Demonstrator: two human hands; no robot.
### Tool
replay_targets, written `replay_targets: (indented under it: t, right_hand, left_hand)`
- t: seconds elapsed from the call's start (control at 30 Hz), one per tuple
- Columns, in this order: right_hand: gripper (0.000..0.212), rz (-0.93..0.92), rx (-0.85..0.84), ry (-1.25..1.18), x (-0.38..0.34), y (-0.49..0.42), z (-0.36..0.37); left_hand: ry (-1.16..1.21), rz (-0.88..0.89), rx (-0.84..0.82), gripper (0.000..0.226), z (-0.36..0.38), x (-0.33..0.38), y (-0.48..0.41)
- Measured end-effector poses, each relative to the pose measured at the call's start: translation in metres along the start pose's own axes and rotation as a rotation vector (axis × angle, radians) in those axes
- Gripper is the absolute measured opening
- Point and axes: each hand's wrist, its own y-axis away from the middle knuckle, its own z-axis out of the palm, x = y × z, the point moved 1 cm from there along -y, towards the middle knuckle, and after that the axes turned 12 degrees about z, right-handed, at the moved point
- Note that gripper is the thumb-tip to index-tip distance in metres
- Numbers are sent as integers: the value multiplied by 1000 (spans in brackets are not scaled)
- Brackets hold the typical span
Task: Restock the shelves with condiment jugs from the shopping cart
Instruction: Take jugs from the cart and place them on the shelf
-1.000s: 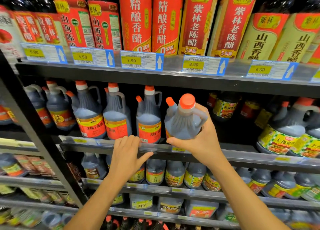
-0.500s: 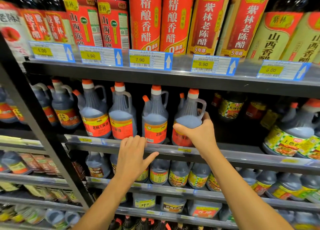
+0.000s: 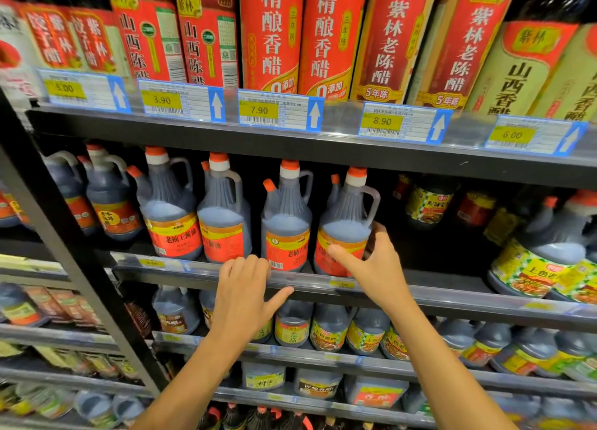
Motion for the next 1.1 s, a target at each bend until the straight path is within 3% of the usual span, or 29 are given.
replay_targets:
  t: [0.47, 0.53, 0.6, 0.67, 0.73, 0.83, 1.1]
  right_hand:
    - [55, 20, 83, 172, -10, 16, 5]
    - [48, 2, 81, 282, -11, 25, 3]
    - [54, -31, 66, 441, -6, 37, -2]
    - [60, -36, 85, 624, 1, 55, -11]
    - [51, -58, 128, 760, 11, 79, -26]
    - [42, -58, 136, 905, 31, 120, -57]
    - [35, 263, 140, 1143, 132, 292, -200]
  left_hand:
    - [-1, 68, -82, 35, -14, -2, -1]
    - [-19, 77, -145, 31, -20, -2, -4]
    - [-27, 83, -199, 27, -29, -1, -9]
    - [-26, 110, -199, 21, -44, 2, -11]
    - [-7, 172, -148, 19, -61, 13, -10]
    - [39, 303, -185, 19, -79, 54, -1]
    - [193, 545, -528, 17, -69, 255, 67]
